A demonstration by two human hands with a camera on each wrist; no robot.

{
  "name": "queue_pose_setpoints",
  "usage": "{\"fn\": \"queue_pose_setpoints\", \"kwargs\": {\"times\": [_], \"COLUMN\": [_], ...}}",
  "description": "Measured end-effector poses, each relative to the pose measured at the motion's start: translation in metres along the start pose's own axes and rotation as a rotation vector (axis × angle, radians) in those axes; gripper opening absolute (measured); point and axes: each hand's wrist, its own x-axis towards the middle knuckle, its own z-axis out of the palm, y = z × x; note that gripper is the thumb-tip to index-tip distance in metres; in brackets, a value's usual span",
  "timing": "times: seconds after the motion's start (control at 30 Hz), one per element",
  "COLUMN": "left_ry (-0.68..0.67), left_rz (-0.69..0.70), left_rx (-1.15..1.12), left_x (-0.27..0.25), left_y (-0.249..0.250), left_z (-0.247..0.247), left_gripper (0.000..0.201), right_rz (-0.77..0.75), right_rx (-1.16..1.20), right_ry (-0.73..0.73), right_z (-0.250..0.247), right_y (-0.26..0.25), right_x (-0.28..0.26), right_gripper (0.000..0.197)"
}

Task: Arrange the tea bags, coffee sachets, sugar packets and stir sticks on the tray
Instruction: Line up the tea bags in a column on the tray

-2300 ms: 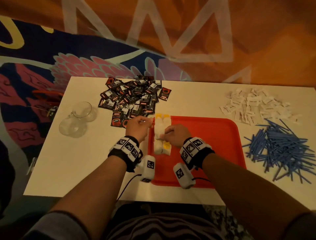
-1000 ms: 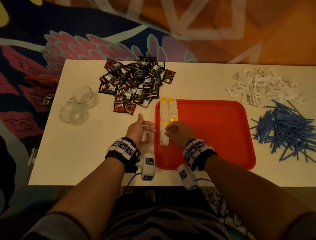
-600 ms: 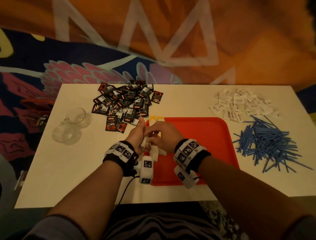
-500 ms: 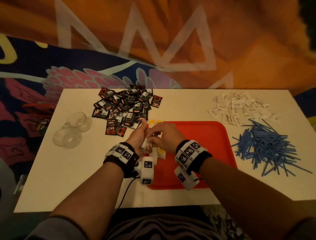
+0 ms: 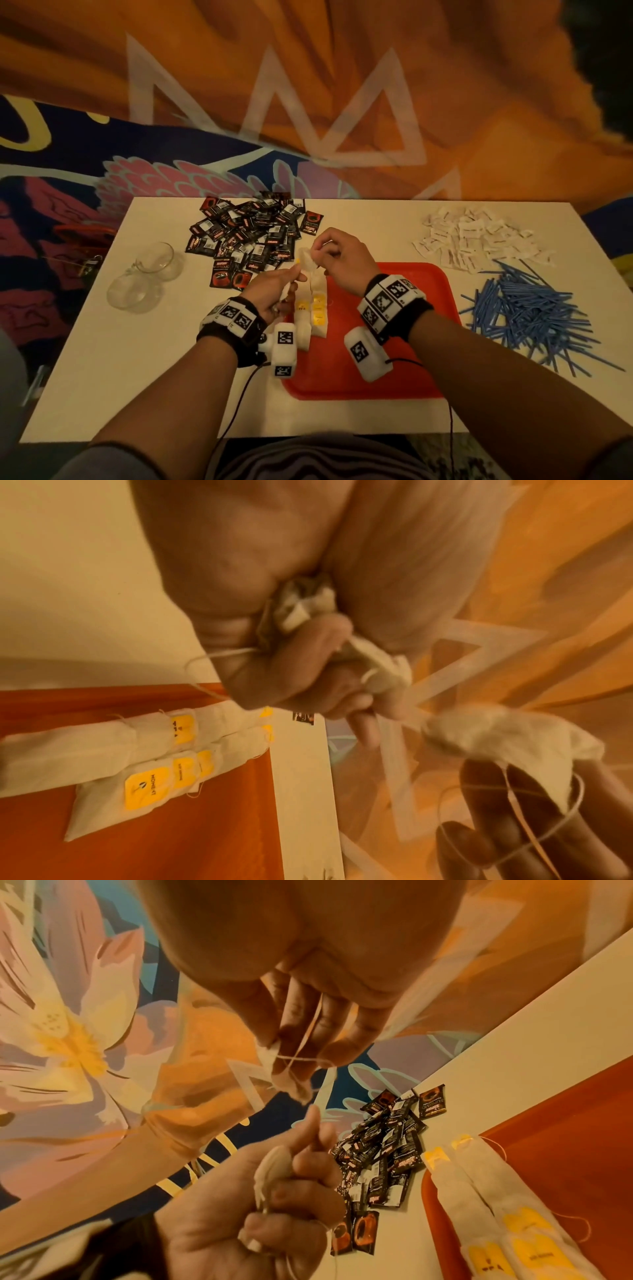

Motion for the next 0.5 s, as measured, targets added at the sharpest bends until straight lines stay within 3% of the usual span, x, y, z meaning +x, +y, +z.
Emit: {"fn": "queue_pose_setpoints", "kwargs": {"times": [0.13, 0.23, 0.3, 0.37, 0.5], "left_ry": [0.128, 0.259, 0.176, 0.080, 0.076], "left_rz": [0.120, 0.353, 0.510, 0.605, 0.641], "left_rx": [0.018, 0.214, 0.305, 0.470, 0.550], "left_x": [0.000, 0.001, -0.004, -0.008, -0.009], "left_y": [0.008, 0.013, 0.020, 0.026, 0.028], "left_z": [-0.005, -0.009, -0.007, -0.004, 0.001], "left_gripper": [0.043, 0.027, 0.011, 0.023, 0.009], "right_rz": [-0.005, -0.007, -0.002, 0.018, 0.044], "right_rx": [-0.016, -0.061, -0.105, -0.140, -0.070], "right_ry": [0.020, -0.006, -0.045, -0.086, -0.033], "right_z": [-0.004, -0.008, -0.010, -0.011, -0.009], "right_y": [-0.003, -0.006, -0.006, -0.005, -0.005], "right_x": [0.005, 0.009, 0.012, 0.014, 0.015], "right_gripper": [0.023, 0.024, 0.025, 0.019, 0.008]}}
